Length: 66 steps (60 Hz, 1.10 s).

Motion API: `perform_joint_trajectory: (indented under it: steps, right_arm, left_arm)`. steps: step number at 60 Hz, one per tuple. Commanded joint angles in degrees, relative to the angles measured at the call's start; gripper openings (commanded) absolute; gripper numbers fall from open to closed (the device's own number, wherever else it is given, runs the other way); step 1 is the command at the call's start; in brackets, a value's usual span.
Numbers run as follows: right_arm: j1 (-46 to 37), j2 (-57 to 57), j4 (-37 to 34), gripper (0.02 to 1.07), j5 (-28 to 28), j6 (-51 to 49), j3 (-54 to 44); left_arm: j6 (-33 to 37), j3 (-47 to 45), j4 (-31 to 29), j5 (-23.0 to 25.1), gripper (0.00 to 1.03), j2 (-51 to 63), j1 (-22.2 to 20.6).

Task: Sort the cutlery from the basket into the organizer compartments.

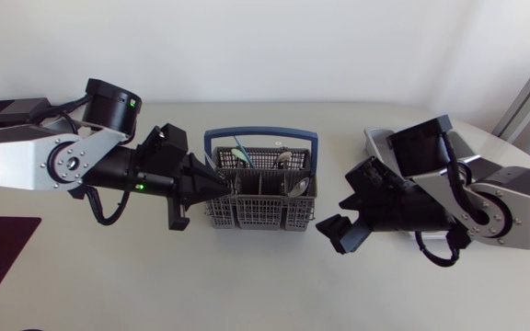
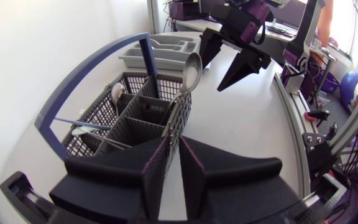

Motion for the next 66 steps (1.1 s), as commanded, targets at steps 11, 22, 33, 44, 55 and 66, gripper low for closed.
perform_joint_trajectory:
  steps: [11, 22, 33, 44, 55, 66]
  right_arm:
    - [0.47, 1.69, 0.56, 0.94, -0.21, -0.59, -1.2]
    - [1.0, 1.78, 0.56, 0.94, -0.21, -0.5, -0.93]
    - [1.17, 2.3, 0.47, 0.94, -0.12, -0.5, -0.84]
    - [1.7, 2.74, 0.47, 0.94, -0.12, -0.41, -0.58]
    - [2.14, 3.09, 0.2, 0.94, -0.03, -0.41, -0.41]
    - [2.75, 2.83, -0.41, 0.94, 0.06, -0.41, 0.12]
  left_arm:
    - [1.39, 3.18, -1.61, 0.87, 0.04, 1.55, 2.13]
    - [-1.07, 7.13, -5.04, 4.03, 0.04, 3.31, 4.77]
    - [-1.15, 12.4, -12.77, 7.02, 0.04, 4.89, 5.91]
    - [-2.03, 17.06, -19.54, 8.78, 0.04, 6.03, 6.7]
    - [-3.79, 22.07, -25.34, 10.71, 0.04, 7.17, 8.9]
    - [-5.99, 27.87, -31.23, 15.28, 0.04, 9.55, 11.18]
